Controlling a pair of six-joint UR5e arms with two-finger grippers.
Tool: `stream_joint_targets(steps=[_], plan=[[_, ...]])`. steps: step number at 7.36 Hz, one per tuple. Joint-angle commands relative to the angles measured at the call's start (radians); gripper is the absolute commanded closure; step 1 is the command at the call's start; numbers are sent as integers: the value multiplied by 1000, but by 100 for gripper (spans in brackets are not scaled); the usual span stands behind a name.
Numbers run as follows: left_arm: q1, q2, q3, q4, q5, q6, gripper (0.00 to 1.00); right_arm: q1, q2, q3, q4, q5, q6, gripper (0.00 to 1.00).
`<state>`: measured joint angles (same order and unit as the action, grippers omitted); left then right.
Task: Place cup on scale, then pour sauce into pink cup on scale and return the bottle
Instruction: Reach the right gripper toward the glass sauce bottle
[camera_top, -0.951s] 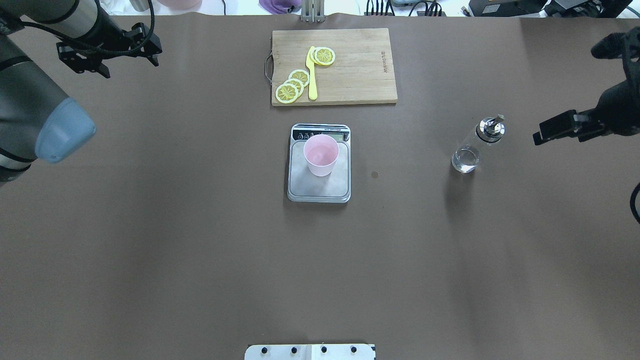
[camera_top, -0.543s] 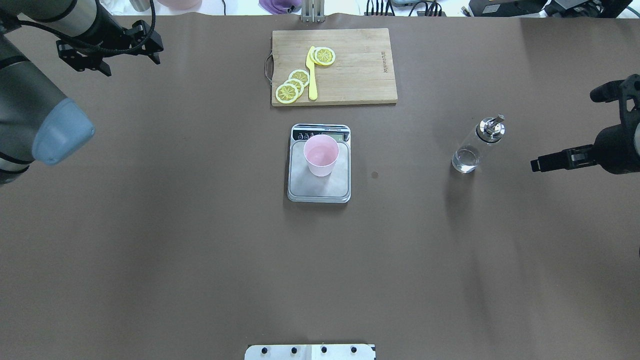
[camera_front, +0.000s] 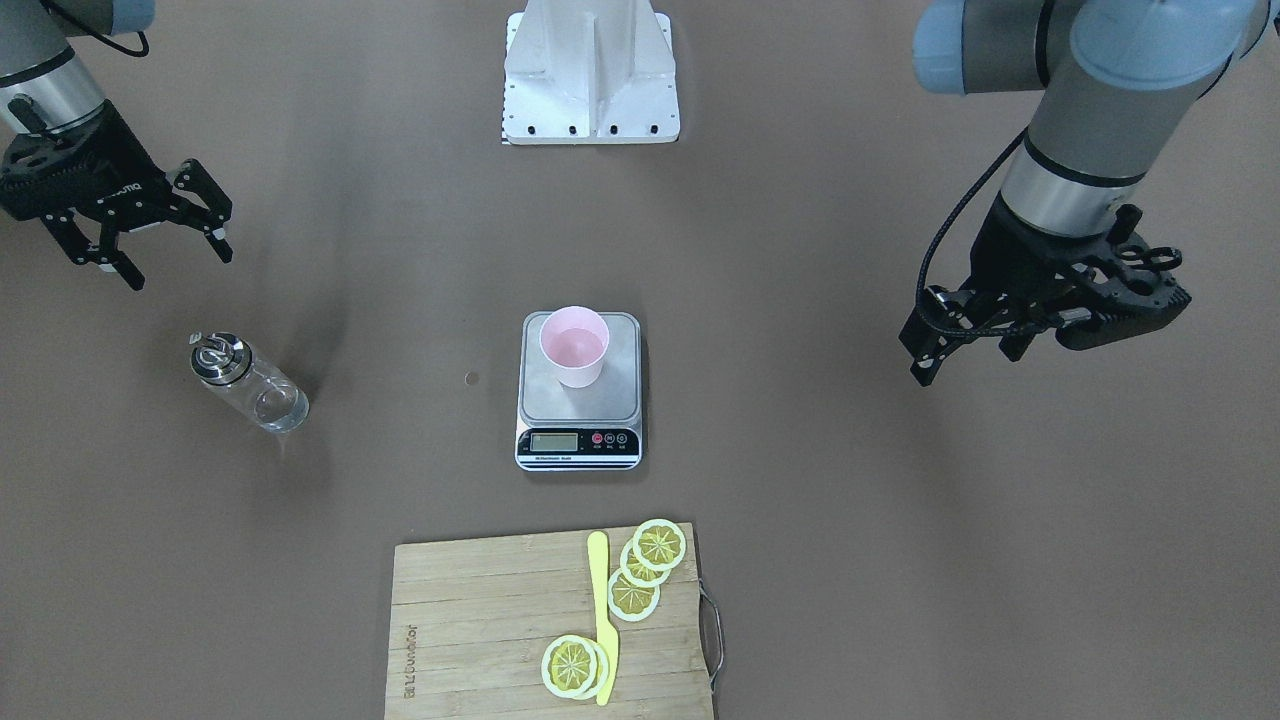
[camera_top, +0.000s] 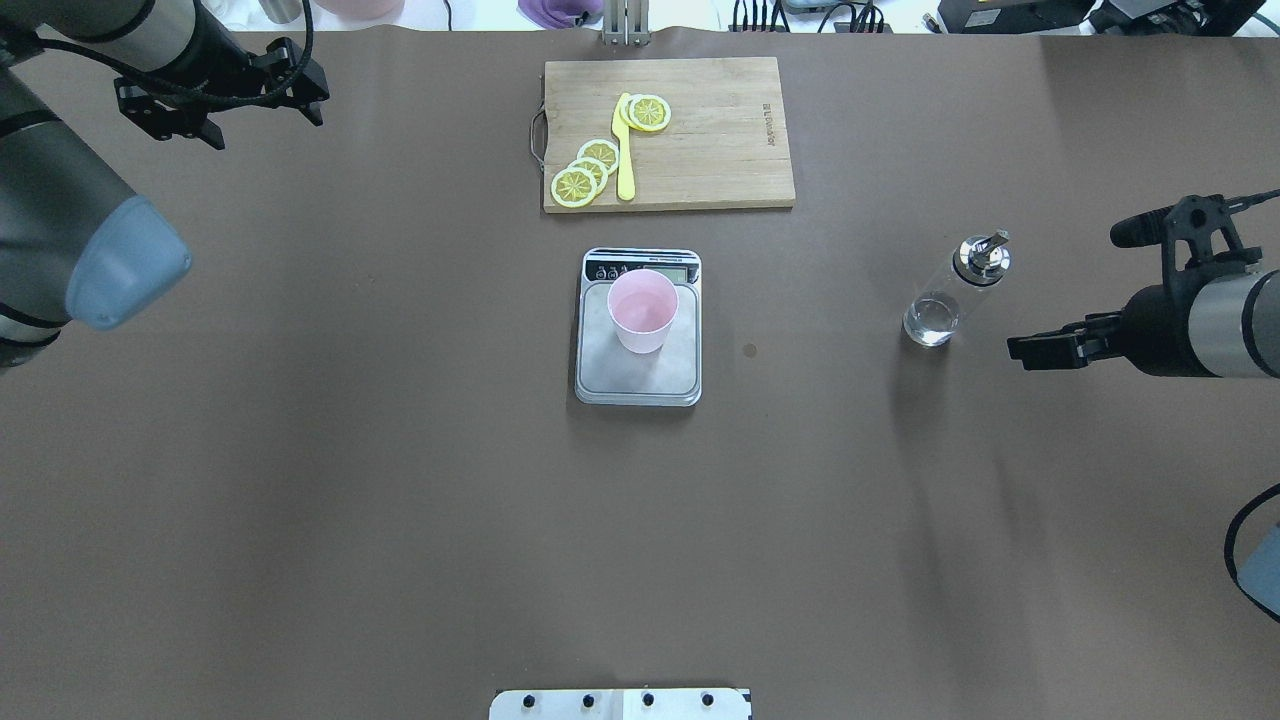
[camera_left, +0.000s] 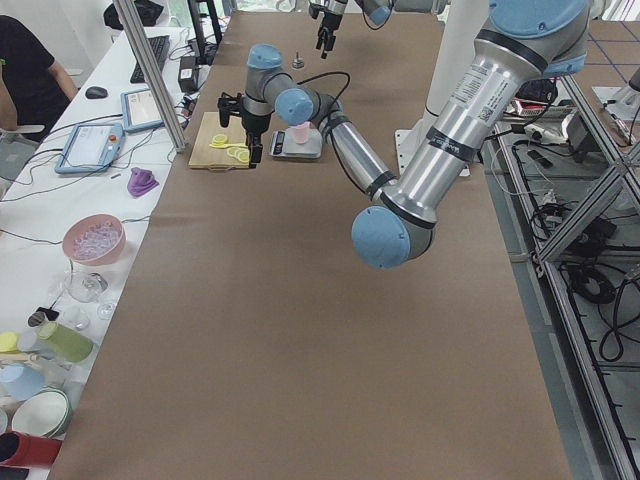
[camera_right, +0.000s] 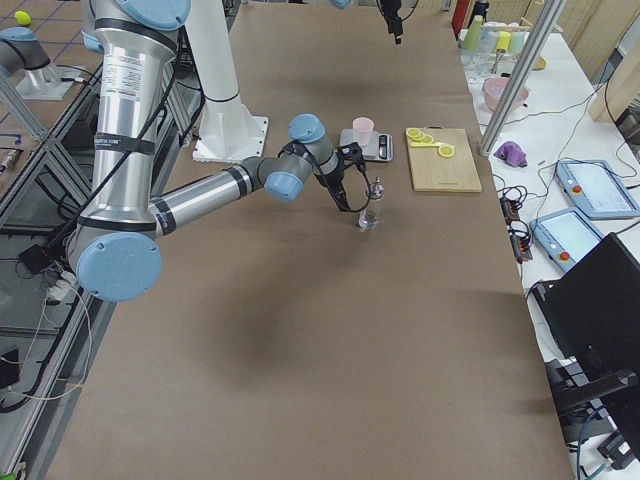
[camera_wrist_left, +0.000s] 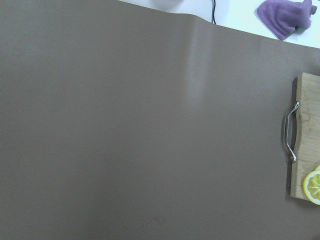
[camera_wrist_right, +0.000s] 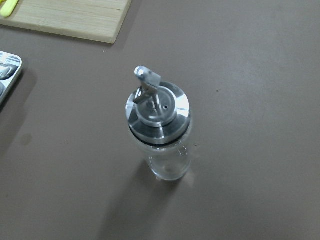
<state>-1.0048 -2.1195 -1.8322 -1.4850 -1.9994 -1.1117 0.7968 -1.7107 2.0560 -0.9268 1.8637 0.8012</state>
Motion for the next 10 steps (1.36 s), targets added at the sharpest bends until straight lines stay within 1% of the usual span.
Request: stream_joint_targets(steps=[1, 2, 4, 5, 6, 8, 9, 10], plan=[[0, 0, 1, 0, 1, 0, 2, -31, 3, -75, 162, -96, 1, 0], [0, 0, 2, 0, 1, 0, 2, -66, 5, -91, 210, -148, 3, 0], [2, 0, 5, -1, 2, 0, 2, -94, 34, -172, 314, -204, 1, 0], [3, -2, 5, -1, 2, -3, 2, -125, 34, -198, 347, -289, 0, 0], [3, -2, 2, -1, 2, -5, 2, -152, 39, -206, 362, -338, 0, 0], [3, -2, 7, -1, 2, -5, 2, -174, 52, -221, 364, -382, -5, 0], [5, -2, 8, -3, 2, -5, 2, -186, 57, -244, 373, -417, -5, 0], [5, 0, 11, -3, 2, -4, 2, -211, 77, -308, 464, -473, -10, 0]])
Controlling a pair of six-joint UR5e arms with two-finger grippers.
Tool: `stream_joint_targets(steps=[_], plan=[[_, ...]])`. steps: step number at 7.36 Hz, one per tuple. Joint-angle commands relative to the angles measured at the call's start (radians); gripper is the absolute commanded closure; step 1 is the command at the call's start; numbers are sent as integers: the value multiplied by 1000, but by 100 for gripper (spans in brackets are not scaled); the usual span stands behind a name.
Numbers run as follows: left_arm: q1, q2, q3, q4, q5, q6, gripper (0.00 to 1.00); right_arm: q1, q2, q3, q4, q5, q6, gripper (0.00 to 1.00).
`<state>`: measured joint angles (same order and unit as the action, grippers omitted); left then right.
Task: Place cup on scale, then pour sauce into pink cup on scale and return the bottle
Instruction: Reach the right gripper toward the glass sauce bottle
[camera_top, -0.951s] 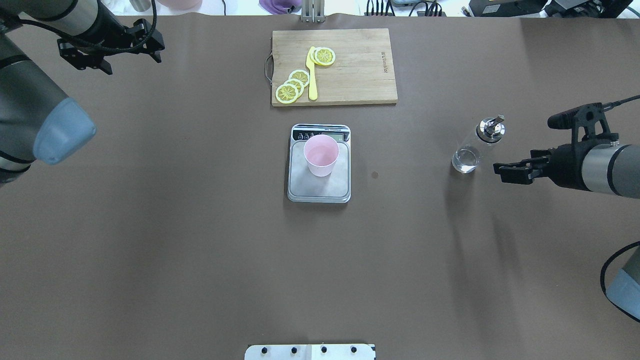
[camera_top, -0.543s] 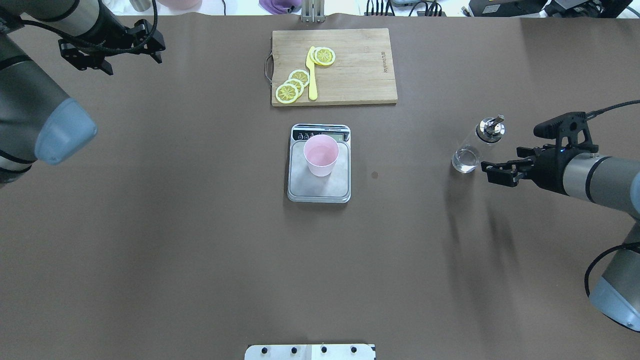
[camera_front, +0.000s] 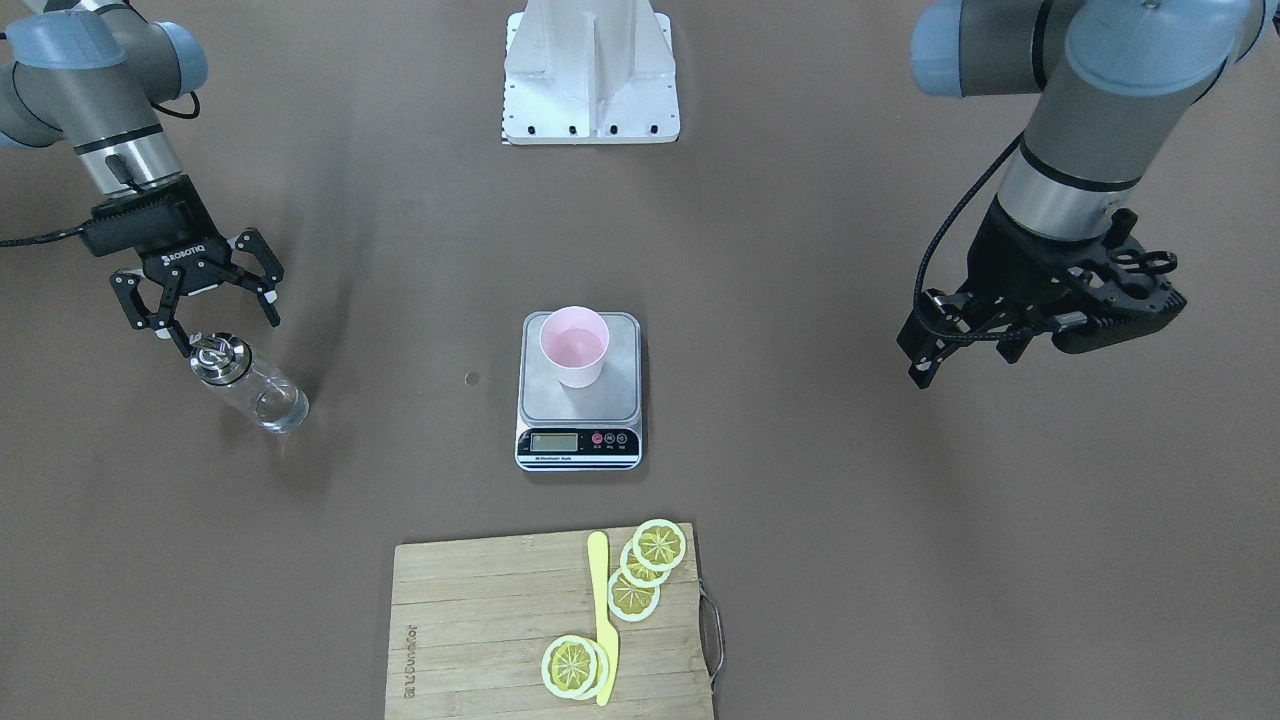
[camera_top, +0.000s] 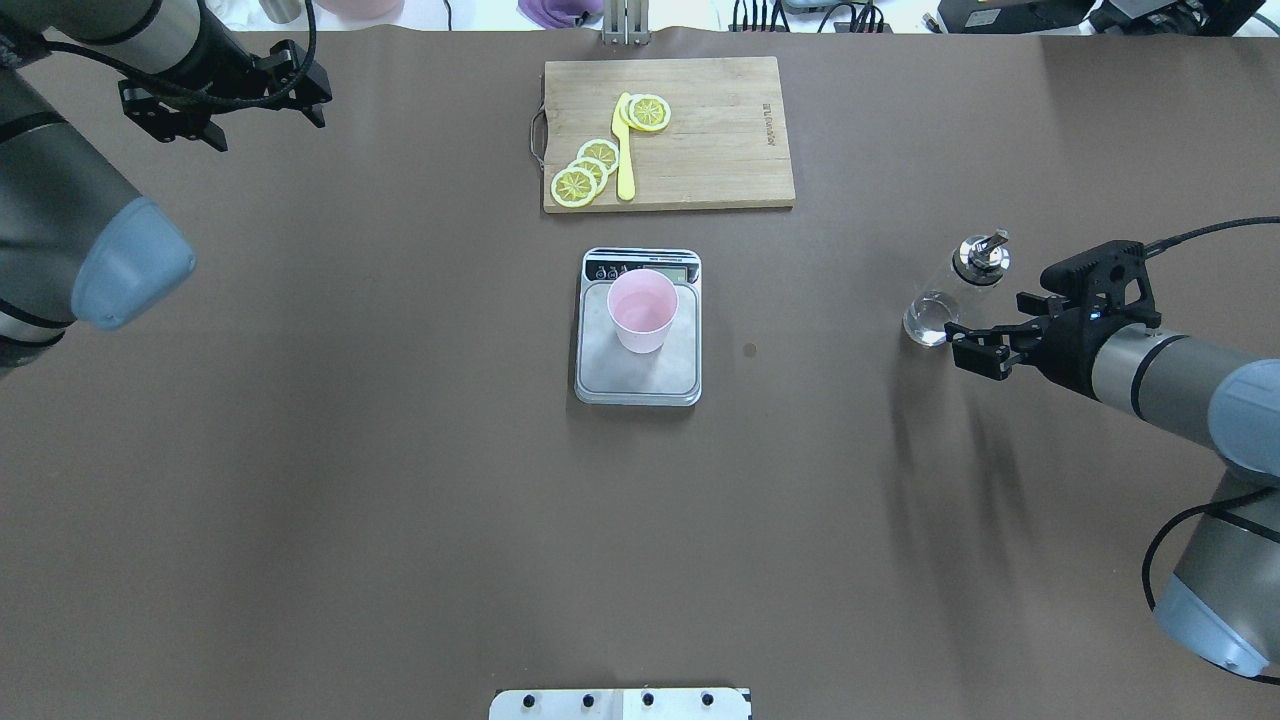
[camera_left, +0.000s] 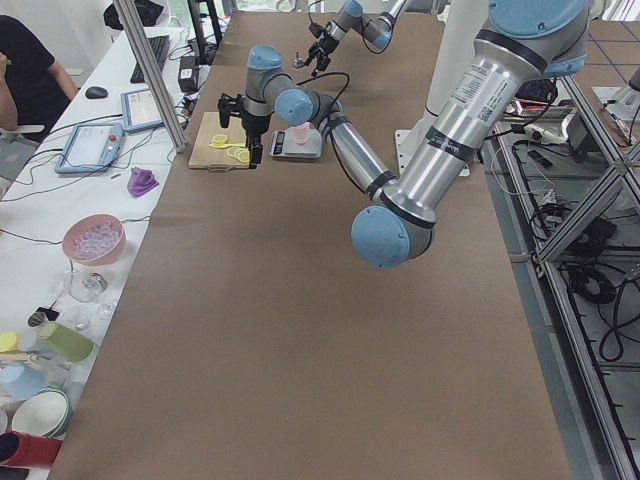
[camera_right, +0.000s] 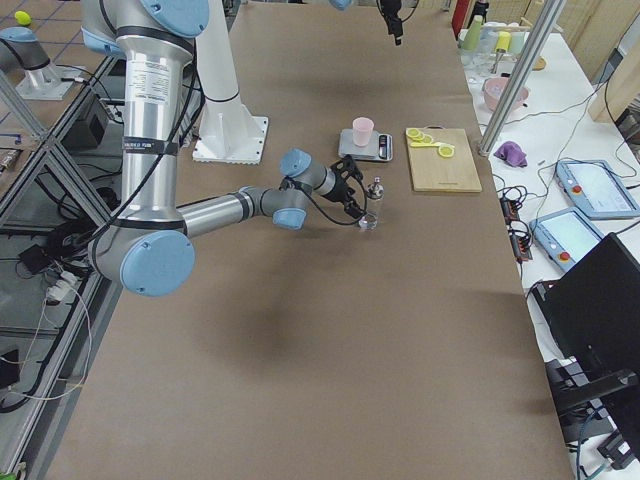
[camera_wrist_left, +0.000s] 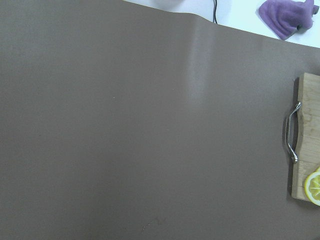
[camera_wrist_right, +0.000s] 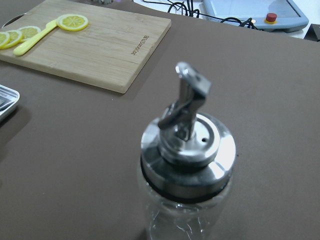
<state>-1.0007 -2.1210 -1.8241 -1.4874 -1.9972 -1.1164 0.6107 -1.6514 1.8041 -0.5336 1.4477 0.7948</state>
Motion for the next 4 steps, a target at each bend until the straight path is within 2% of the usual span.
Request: stream_joint_targets(steps=[1, 2, 4], plan=[[1, 1, 5, -4, 0, 1, 1, -34, 45, -168, 204, -87, -6, 1], [1, 1, 11, -4, 0, 3, 2, -35, 71, -234, 289, -95, -8, 2], [2, 1, 12, -4, 0, 3, 2, -39, 76, -236, 291, -118, -15, 2]])
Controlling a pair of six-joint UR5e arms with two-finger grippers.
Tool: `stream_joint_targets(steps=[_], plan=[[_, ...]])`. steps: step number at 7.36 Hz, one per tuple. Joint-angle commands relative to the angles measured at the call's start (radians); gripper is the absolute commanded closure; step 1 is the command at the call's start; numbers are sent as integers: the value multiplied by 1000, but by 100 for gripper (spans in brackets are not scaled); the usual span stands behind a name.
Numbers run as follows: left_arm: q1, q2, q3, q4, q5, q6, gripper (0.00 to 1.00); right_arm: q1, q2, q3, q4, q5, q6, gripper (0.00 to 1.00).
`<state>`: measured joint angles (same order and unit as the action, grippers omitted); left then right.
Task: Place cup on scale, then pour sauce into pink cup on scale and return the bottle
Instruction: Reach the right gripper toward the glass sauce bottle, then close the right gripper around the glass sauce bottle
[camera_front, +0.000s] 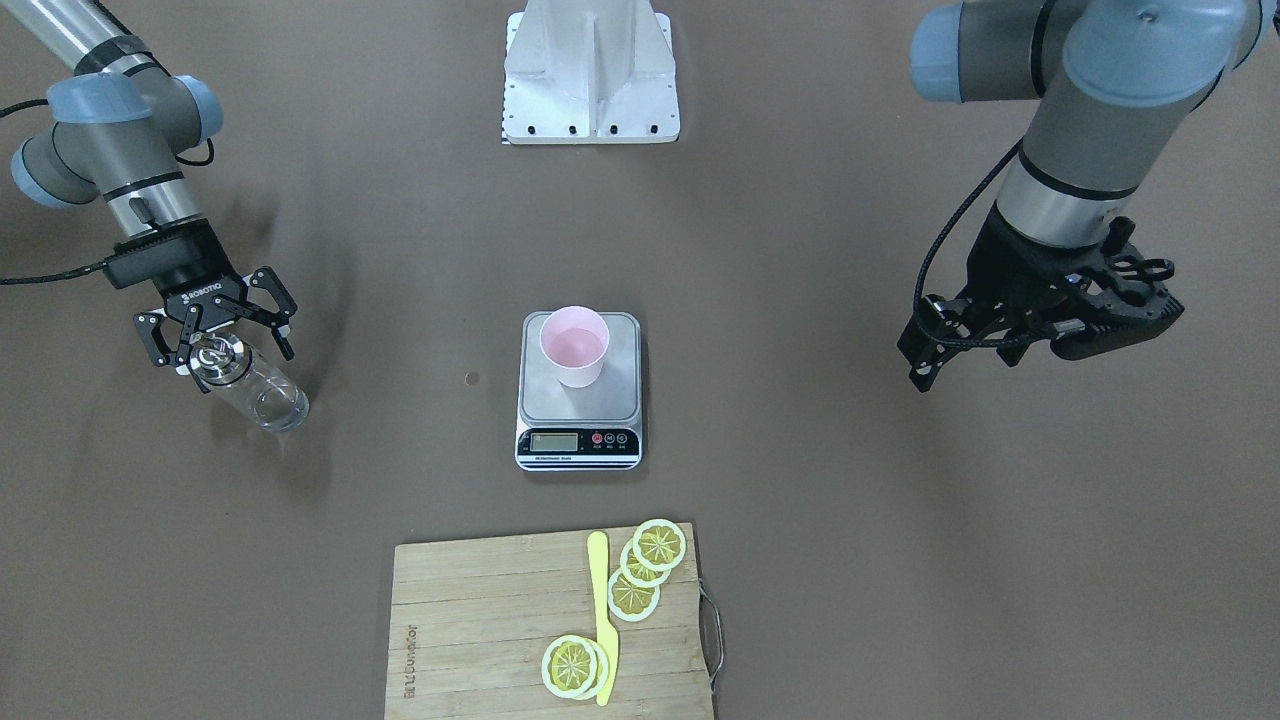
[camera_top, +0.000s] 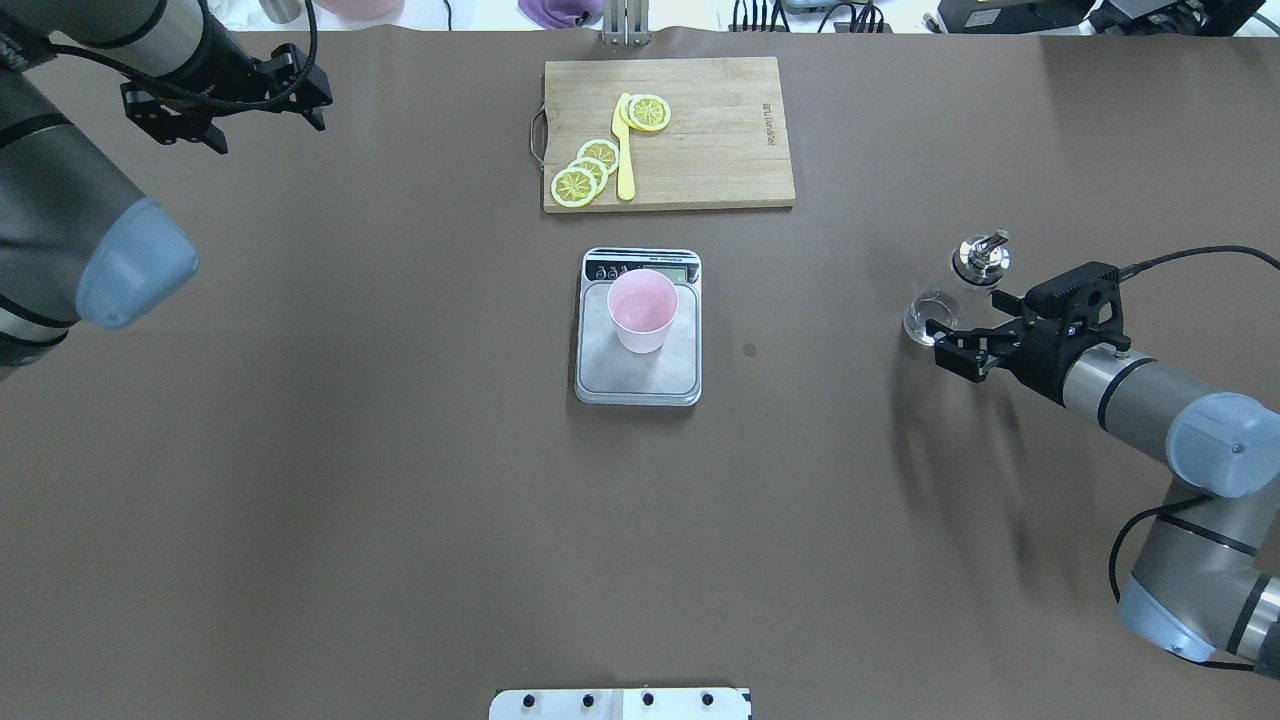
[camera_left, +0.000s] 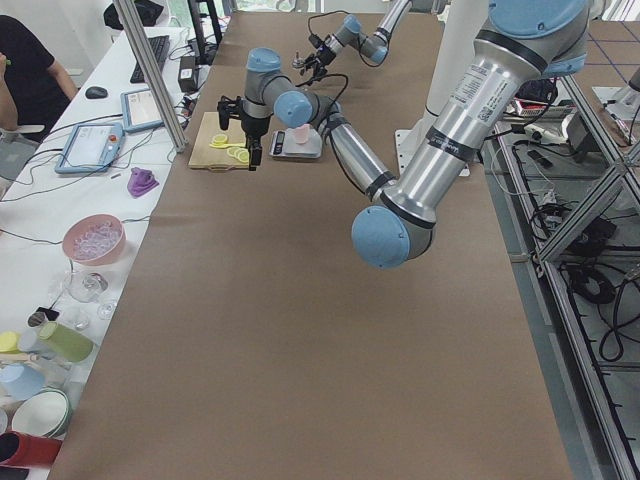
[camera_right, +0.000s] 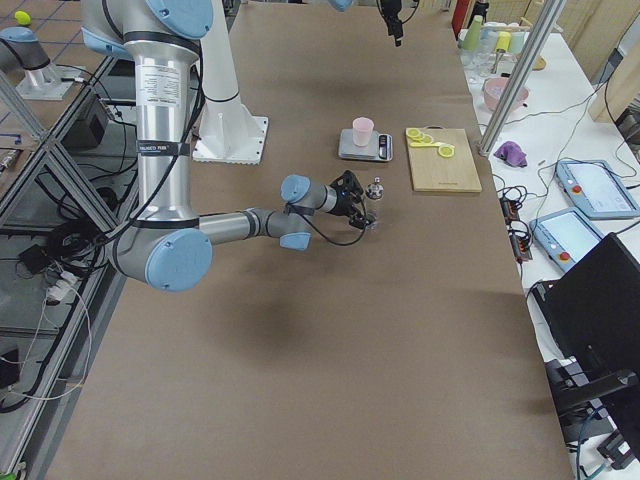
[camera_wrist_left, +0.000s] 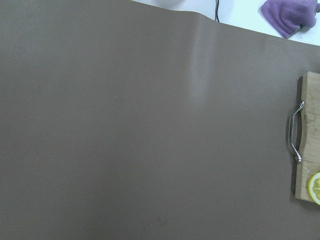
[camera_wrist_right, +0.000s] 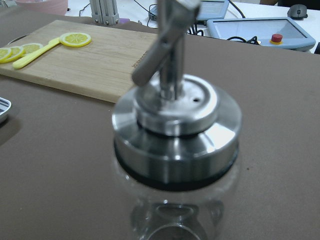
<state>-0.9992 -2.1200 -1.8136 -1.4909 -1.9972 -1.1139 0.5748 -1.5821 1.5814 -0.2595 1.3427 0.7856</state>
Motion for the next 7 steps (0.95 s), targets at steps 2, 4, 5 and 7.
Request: stream_joint_targets(steps=[2, 4, 5, 7], plan=[[1, 0, 8, 0, 0, 0, 2, -13, 22, -14, 17, -46, -22, 2], [1, -1, 14, -2, -2, 0, 2, -42, 37, -20, 17, -72, -23, 3], [1, -1, 16, -2, -2, 0, 2, -46, 37, -21, 17, -74, -25, 4], [1, -1, 16, -2, -2, -1, 2, -44, 36, -26, 19, -71, -52, 4]])
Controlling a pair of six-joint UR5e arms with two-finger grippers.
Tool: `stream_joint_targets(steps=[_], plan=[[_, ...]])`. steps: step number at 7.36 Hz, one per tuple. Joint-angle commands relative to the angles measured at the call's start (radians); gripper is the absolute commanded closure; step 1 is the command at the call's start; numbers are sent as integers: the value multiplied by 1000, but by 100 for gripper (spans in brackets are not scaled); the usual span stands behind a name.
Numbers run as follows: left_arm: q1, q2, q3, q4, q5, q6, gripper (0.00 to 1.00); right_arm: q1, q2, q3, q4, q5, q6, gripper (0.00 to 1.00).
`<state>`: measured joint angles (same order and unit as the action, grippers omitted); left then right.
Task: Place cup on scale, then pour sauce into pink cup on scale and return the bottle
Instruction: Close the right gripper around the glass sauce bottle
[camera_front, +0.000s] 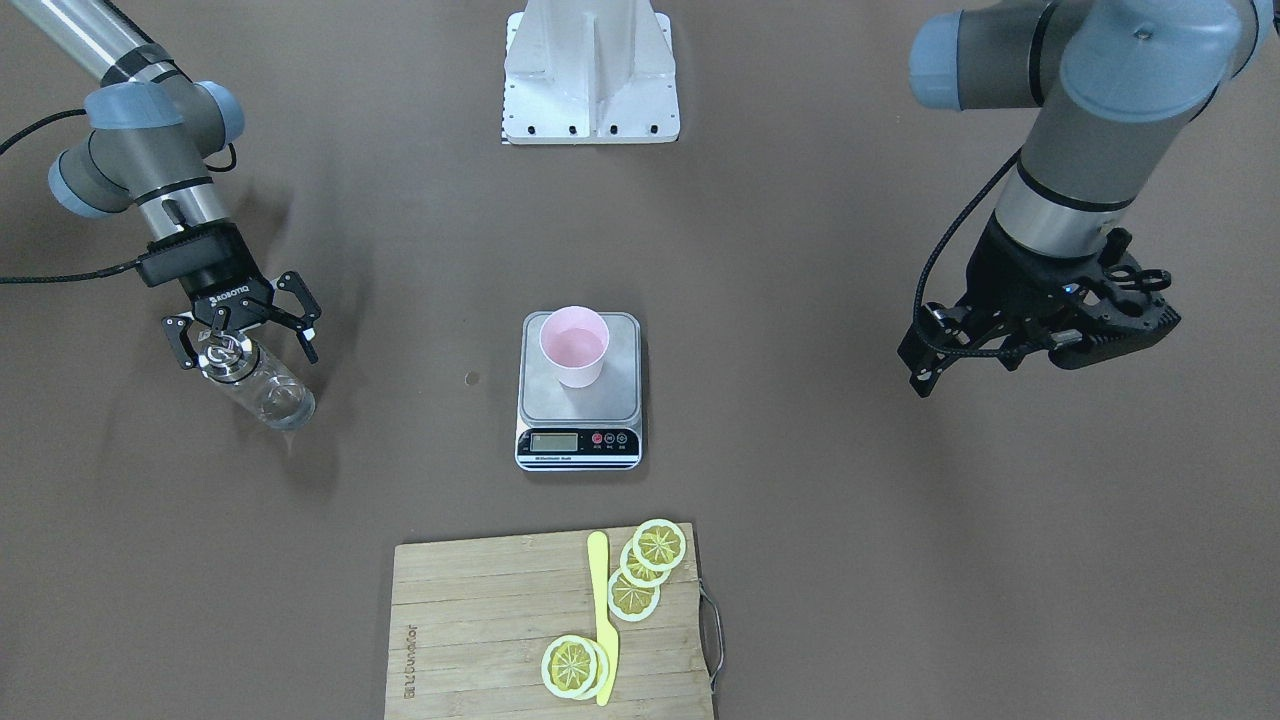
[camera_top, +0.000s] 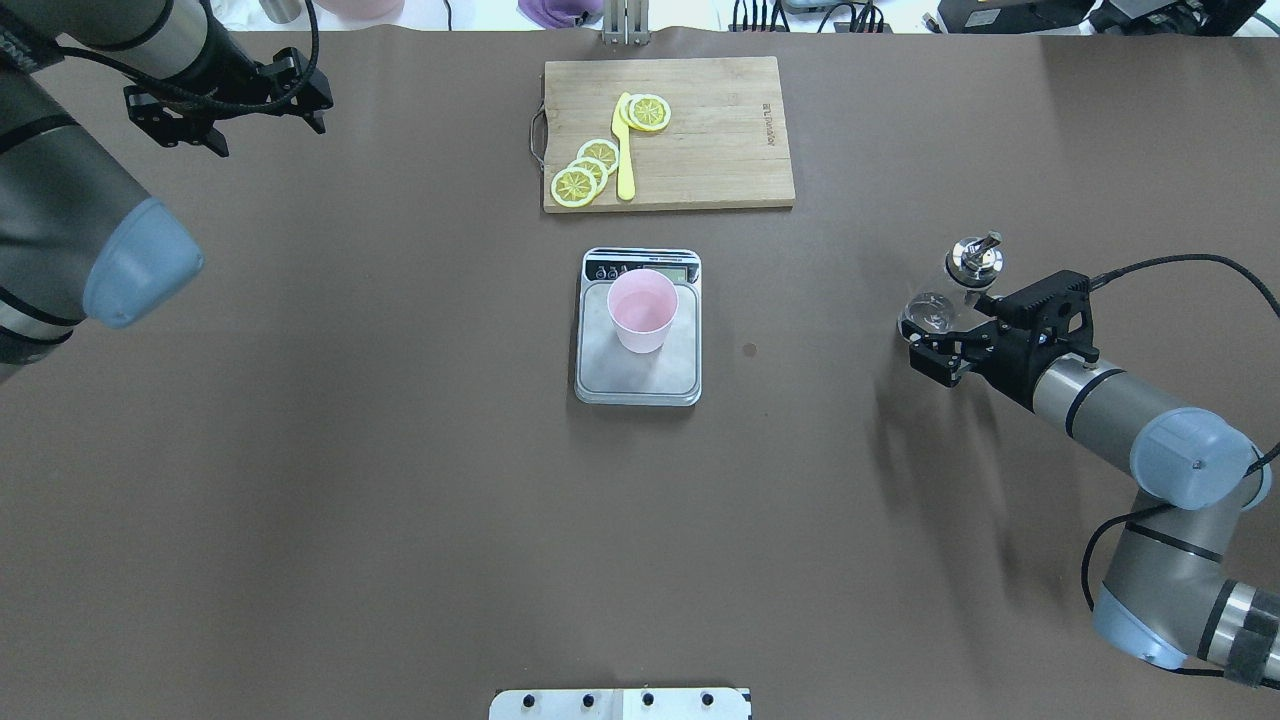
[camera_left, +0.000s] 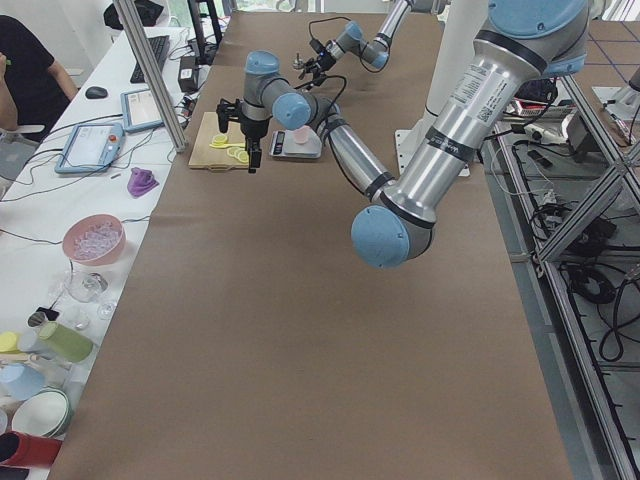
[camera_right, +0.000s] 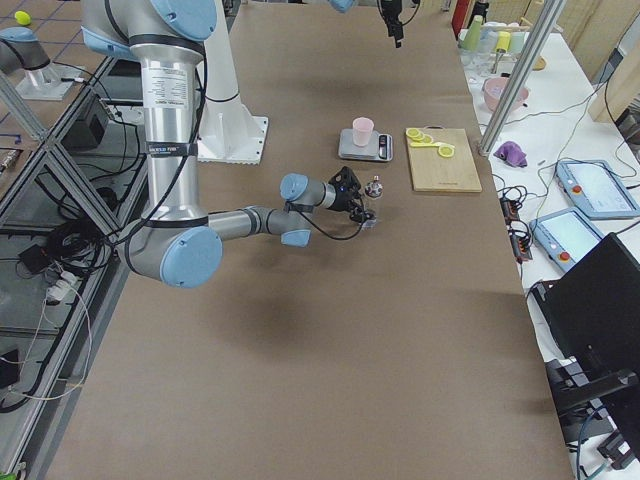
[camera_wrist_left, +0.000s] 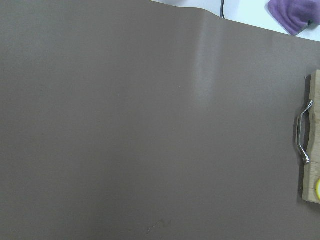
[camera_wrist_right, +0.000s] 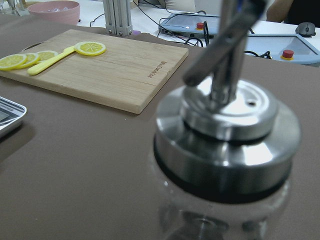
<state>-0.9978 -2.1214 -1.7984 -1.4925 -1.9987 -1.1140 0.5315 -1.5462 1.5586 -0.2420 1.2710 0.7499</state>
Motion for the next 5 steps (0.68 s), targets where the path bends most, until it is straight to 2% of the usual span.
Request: stream_joint_targets(steps=[1, 4, 5], plan=[[-1, 0, 1, 0, 0, -1, 2, -1, 0, -3, 1, 1, -15, 6], [1, 0, 1, 0, 0, -3, 2, 1, 0, -2, 1, -1, -17, 29], [1, 0, 1, 0, 0, -3, 2, -1, 0, -2, 3, -1, -17, 29]])
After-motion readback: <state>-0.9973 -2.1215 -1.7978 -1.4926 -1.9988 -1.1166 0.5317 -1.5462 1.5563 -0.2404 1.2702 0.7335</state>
